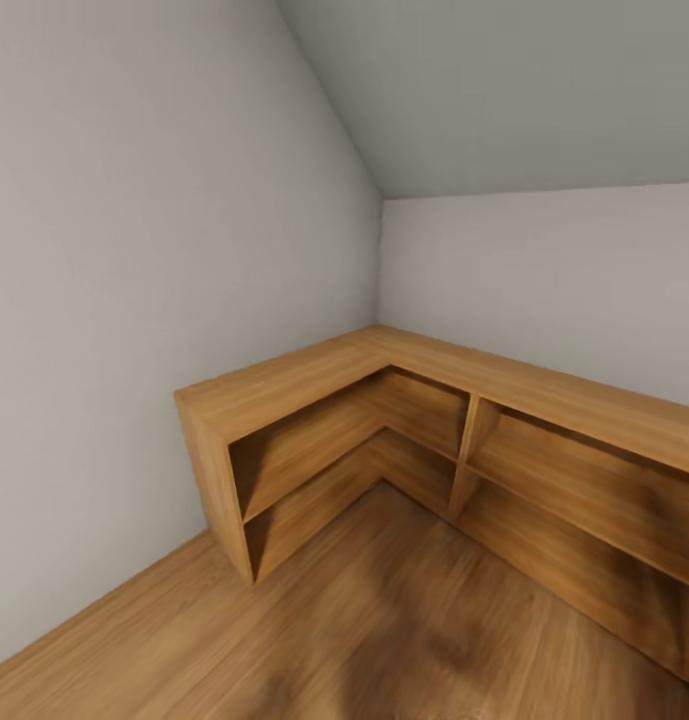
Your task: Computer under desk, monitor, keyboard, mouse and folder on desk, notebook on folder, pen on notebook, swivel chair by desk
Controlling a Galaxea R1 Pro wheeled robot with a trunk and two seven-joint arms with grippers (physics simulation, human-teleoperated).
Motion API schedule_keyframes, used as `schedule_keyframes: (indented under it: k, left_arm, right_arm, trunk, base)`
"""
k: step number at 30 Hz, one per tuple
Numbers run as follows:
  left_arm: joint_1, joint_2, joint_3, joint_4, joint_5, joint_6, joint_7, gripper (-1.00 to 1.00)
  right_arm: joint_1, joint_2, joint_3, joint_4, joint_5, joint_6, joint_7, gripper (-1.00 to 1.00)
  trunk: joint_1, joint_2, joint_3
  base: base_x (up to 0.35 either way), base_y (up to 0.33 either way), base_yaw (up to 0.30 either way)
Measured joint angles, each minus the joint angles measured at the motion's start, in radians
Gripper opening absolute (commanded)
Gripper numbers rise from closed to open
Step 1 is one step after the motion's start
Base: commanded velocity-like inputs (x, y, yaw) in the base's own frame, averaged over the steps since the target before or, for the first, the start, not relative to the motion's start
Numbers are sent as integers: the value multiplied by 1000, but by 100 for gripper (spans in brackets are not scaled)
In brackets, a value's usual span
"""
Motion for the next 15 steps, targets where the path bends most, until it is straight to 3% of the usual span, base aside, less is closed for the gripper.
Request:
schedule_keyframes:
  k: [15]
  left_arm:
    - [0,0,1,0,1,-2,1,100]
  right_arm:
    - [0,-1,1,-3,3,29,-1,100]
  trunk:
    - [0,0,0]
  base:
    - [0,0,-300]
